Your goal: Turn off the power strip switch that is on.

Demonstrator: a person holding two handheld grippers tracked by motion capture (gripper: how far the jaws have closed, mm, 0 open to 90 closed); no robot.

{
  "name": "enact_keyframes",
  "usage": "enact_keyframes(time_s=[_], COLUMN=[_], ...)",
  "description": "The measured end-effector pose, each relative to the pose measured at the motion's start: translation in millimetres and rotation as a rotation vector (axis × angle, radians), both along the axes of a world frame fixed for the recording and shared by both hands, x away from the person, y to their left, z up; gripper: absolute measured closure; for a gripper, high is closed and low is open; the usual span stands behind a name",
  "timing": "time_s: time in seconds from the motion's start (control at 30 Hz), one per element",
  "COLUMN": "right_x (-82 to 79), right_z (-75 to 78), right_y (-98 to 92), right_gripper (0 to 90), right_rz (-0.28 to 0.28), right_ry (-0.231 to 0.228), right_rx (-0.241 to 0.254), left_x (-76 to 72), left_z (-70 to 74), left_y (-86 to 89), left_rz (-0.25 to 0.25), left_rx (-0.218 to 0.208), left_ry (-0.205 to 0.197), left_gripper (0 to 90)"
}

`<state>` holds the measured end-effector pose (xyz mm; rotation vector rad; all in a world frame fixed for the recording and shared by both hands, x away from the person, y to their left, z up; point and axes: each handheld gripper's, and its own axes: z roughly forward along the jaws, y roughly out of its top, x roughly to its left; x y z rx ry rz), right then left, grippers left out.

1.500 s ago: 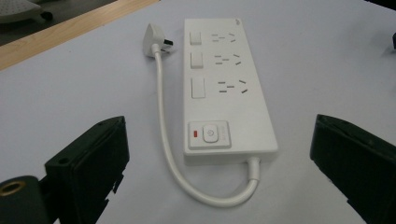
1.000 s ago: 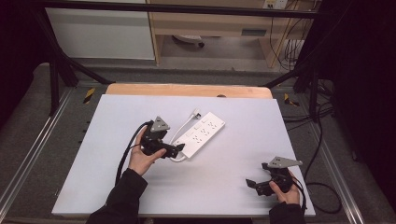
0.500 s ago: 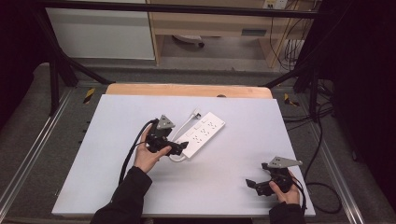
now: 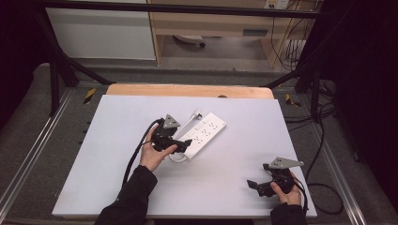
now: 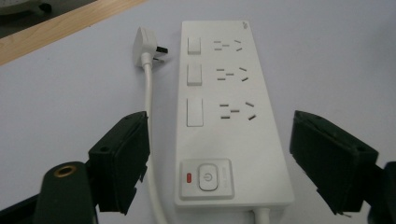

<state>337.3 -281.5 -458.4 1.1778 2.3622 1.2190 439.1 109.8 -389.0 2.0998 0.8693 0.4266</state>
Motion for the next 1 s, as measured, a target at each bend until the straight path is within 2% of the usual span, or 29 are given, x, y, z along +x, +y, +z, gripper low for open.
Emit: enact_keyframes(time_s=[0.17, 0.5, 1.0], right_x=[0.0, 0.1, 0.1], right_z=[0.0, -0.1, -0.2], right_y=[0.0, 0.1, 0.0], right_gripper=[0.8, 0.8, 0.8], right_rz=[0.000, 0.001, 0.001], right_ry=[0.000, 0.001, 0.001], right_rx=[-0.001, 0.001, 0.001], left_x=[2.5, 6.9, 13.7], left_z=[-1.3, -6.3, -8.9], left_y=[-1.3, -6.6, -16.5], left_rz=[0.005, 0.016, 0.031], left_rx=[-0.013, -0.010, -0.007], left_ry=[0.001, 0.002, -0.009], left_gripper=[25.4, 37.1, 59.7])
